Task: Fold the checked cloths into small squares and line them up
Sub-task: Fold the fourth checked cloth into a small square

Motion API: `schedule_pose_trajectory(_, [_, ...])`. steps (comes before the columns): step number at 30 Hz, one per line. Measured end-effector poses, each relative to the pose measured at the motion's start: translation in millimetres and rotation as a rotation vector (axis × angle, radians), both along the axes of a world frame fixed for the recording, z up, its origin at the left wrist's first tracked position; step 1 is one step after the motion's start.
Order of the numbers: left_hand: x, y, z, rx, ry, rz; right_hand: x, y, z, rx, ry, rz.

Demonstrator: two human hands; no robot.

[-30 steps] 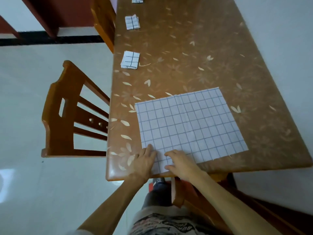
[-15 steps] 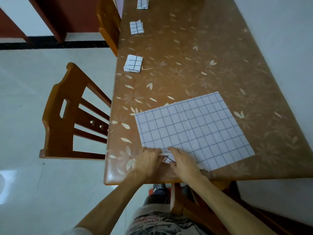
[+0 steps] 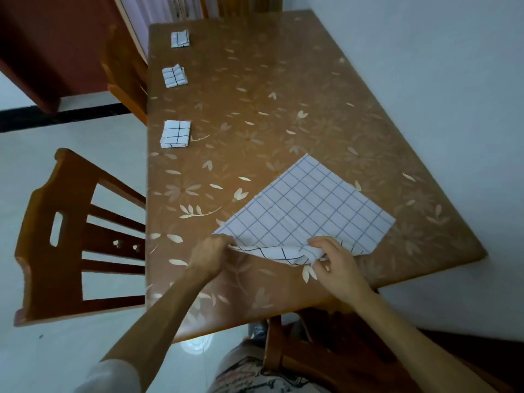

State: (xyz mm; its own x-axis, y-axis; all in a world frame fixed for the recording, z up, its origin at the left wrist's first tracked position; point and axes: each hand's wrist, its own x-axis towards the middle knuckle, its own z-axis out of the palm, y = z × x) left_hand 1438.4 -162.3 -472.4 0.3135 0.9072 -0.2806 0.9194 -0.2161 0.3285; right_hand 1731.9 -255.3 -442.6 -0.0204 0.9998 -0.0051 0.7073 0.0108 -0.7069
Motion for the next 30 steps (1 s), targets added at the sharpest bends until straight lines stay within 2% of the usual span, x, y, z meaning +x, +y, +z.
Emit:
schedule_pose_trajectory(5, [-17.6,8.6,7.9,-0.029,-0.057,0.053,7.4,12.0,-4.4,0.081,0.004,-0.087])
schedule_pose_trajectory(10, [-44.8,-1.1,23.2,-0.006,-0.118,0.113,7.5,20.4,-9.5,0.102,0.071,-0.048])
schedule_pose_trajectory(13, [-68.2,-5.9,19.0,0.044,-0.133,0.14,6.8,25.0,-6.2,0.019,0.124,-0.095])
schedule_pose_trajectory(17, [-90.0,-6.4,4.4,-0.032,-0.264,0.168,10.6,25.0,-8.3,-0.043,0.151,-0.131])
schedule_pose_trajectory(25, [-77.7,-5.0,16.6,-0.332,-0.56,0.383,37.9,21.5,-37.7,-0.203,0.348,-0.398])
schedule_pose_trajectory(27, [-80.4,-3.8,5.2,-0.335,-0.562,0.462,39.6,27.7,-38.7,-0.244,0.364,-0.437])
schedule_pose_trajectory(30, [-81.2,2.2,-17.8,-0.214,-0.468,0.551,40.1,39.3,-42.1,-0.273,0.324,-0.463])
